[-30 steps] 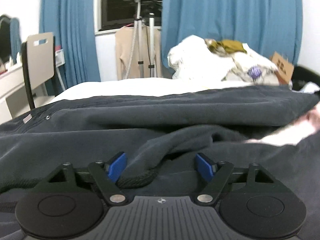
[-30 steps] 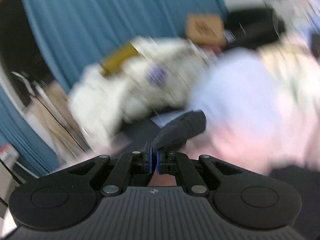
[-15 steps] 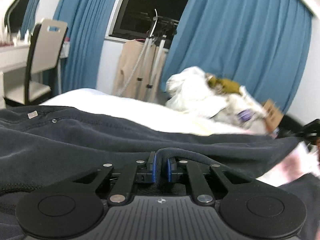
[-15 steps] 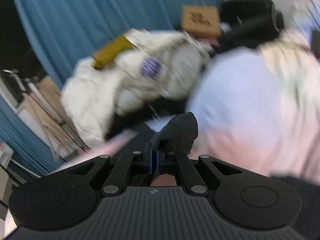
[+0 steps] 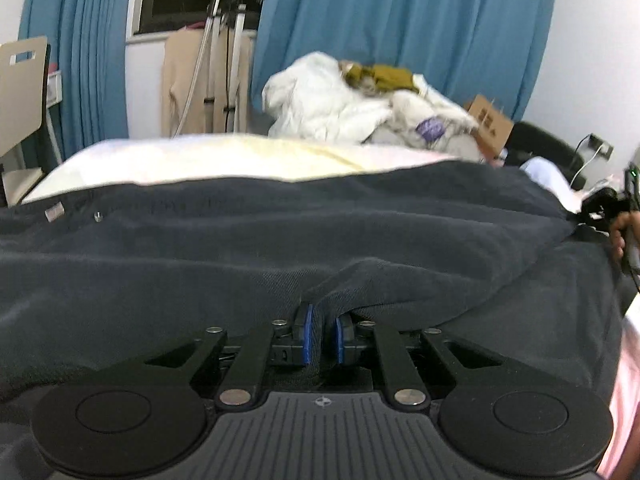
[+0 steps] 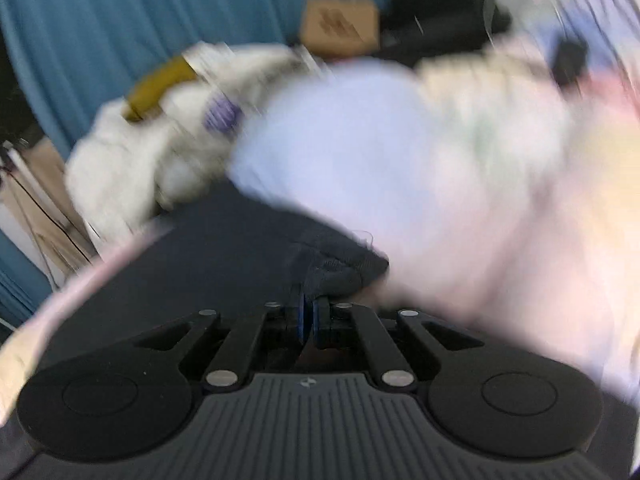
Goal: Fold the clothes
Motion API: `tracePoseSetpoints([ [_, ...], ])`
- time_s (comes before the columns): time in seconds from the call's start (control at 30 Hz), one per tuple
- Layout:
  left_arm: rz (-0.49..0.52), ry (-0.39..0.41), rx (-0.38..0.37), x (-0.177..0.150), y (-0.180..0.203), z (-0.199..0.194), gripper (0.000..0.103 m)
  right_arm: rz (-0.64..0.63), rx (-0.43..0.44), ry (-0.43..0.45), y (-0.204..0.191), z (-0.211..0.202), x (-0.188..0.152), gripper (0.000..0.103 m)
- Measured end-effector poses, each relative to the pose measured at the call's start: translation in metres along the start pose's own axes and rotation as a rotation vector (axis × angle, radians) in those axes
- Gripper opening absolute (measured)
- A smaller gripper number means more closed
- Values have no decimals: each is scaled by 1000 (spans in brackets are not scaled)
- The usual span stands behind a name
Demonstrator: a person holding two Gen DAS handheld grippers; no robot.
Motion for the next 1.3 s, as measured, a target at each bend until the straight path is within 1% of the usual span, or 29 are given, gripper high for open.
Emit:
tracePoseSetpoints([
  [0.07,-18,0,5,-5,-2,1,13,16,20,12,6,3,-9,5],
  [0.13,-40,4,7,-6,-5,1,15,16,31,27,7,0,-8,8],
  [0.2,-55,10,9,-7,-9,1,16,22,35,21,6,-6,-6,9],
  [0.3,-57,20,19,-7,-8,-4,23,19,34,29,4,-21,-9,10],
  [0.37,-58,33,27,-8,-5,-10,26,19,29,34,7,-38,-19,10],
  [0.4,-61,40,32,-8,-5,-13,31,31,31,36,11,-46,-22,10],
  [0.43,-70,45,40,-9,-4,-16,40,47,38,38,15,-54,-25,10],
  [0.5,-90,53,55,-10,-3,-23,50,60,36,40,22,-69,-36,9],
  [0.57,-93,56,55,-13,0,-30,55,53,30,47,27,-83,-47,8],
  [0.63,-87,66,58,-14,5,-38,65,56,33,59,29,-97,-56,8],
  [0.73,-69,87,51,-15,14,-51,72,46,20,66,29,-116,-64,9],
  [0.8,-63,100,50,-15,20,-61,75,44,12,66,29,-127,-67,9],
  [0.93,-66,121,61,-18,27,-82,80,81,14,65,37,-141,-71,11],
  [1.07,-96,144,80,-23,29,-103,81,140,33,65,50,-150,-78,12],
  [1.2,-123,146,94,-26,30,-115,82,140,16,42,58,-148,-88,12],
  [1.27,-131,138,107,-28,30,-118,82,166,20,39,65,-147,-90,14],
  [1.3,-137,134,112,-29,30,-119,82,190,23,39,70,-146,-91,19],
])
Point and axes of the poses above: each gripper's, at about its wrist camera, not at the fingertips, and z roughly the way its jaws point, y to its right, x to its top, the point moved 7 cm from there along z, roughly the way its jaws point, and after that the axes turned 3 degrees about -x, right-handed, at the moved point
